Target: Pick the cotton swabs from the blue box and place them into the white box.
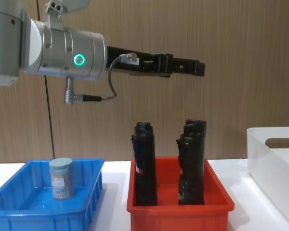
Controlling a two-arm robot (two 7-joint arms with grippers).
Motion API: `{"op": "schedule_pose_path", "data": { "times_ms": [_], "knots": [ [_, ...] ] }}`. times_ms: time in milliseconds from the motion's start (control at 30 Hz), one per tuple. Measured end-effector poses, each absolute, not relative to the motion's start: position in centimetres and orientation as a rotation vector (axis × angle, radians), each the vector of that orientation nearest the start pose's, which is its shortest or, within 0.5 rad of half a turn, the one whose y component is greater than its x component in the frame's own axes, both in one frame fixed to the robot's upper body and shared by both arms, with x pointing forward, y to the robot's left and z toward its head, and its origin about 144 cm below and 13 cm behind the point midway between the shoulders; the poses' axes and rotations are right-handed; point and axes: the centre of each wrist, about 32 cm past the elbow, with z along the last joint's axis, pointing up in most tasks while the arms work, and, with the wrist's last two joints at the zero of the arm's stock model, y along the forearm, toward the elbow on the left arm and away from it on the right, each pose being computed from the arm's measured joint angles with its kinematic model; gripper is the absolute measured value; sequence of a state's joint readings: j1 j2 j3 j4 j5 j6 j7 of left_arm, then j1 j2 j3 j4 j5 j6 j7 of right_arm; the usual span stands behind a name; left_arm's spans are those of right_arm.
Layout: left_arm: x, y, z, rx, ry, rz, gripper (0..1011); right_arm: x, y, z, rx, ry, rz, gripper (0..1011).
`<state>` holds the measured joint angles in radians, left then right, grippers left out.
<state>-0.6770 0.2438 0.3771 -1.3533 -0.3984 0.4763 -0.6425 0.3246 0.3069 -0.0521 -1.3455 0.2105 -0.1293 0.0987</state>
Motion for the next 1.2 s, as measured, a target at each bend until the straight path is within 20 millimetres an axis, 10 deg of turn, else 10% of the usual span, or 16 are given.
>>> {"op": "schedule_pose_path", "data": {
  "times_ms": [1200],
  "knots": [
    [54.3,20.1,124.6,0.119,-0.134,0.947,1004,46.5,-25.3,118.9,0.031,-0.117,-1.279,1001]
  ]
}}
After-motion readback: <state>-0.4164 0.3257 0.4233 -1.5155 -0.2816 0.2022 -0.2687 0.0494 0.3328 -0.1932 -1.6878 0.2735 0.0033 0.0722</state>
